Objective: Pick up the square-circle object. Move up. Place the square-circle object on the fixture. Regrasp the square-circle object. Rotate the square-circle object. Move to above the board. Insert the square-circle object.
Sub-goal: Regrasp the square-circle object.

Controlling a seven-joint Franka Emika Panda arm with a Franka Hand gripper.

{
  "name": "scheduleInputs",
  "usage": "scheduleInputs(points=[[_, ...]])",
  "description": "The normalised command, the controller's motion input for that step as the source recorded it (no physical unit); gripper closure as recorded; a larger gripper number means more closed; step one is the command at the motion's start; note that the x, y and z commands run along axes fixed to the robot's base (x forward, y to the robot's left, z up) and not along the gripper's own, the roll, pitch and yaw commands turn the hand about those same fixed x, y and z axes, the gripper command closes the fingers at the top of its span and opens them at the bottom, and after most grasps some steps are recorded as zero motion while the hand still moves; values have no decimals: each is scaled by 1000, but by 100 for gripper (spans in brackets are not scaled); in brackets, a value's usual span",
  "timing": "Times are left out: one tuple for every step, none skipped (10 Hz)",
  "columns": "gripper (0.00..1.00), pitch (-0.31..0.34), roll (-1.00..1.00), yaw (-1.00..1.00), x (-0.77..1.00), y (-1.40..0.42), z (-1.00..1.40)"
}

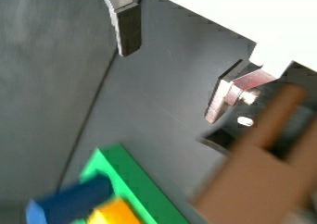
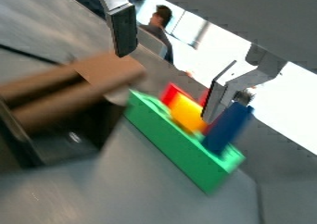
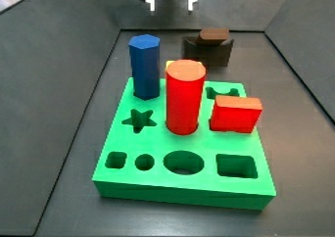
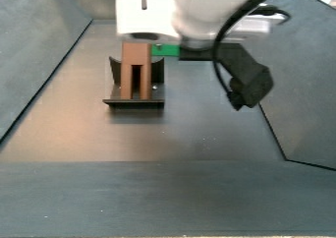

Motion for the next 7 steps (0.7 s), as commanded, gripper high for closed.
scheduleInputs(points=[[0, 23, 806, -1000, -134, -1000, -153], [0, -4, 803, -1000, -49, -1000, -119], [0, -46, 793, -1000, -53, -1000, -103], [0, -67, 790, -1000, -63, -1000, -90], [0, -109, 787, -1000, -76, -907, -44], [0, -137, 784, -1000, -73, -703, -23], [0, -175, 779, -1000, -55, -441, -1]])
